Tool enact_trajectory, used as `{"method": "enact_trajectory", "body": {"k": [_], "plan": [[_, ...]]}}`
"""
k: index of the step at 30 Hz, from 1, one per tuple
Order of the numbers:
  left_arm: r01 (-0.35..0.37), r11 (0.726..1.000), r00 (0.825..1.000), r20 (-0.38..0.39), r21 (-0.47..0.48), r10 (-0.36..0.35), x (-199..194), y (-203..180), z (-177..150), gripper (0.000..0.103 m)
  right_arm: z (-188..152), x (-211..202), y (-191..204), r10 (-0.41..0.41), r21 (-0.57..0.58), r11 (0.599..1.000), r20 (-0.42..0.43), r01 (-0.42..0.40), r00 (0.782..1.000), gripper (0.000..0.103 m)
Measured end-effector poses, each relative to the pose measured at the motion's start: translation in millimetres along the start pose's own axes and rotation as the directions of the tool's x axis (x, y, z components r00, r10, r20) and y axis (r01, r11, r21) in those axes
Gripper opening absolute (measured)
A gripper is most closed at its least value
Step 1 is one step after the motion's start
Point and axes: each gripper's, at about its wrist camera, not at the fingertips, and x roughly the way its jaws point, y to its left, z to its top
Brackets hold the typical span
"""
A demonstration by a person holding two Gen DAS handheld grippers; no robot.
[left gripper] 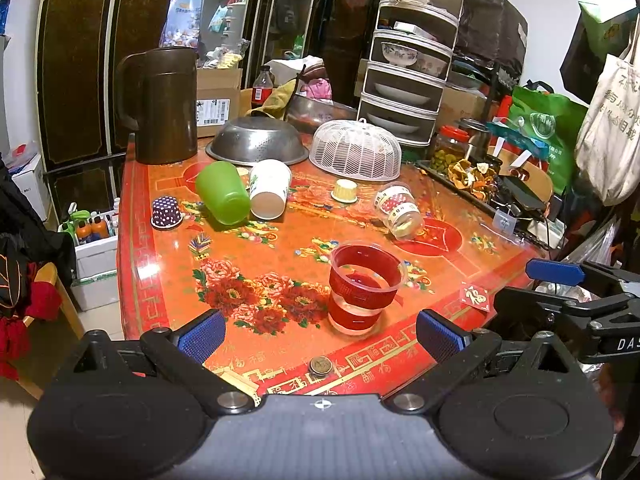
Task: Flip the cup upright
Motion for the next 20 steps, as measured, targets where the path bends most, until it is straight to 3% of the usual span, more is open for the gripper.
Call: {"method": "enact_trajectory", "body": {"k": [15,20], "plan": [[-0.001,1.000,1.000,0.001,0.008,0.001,1.5,-0.8,-0.3,0.102,-1.6,0.2,-0.1,0.005,0.004,1.000,-0.001,-0.005,1.000,0.102],[-0.038,0.998,0.998,0.050,0.042,0.036,-2.5,-4.5,0.2,0.102,-3.7,2.6,-0.4,0.006,0.007,1.000,-0.003,-0.006,1.000,0.102]]}}
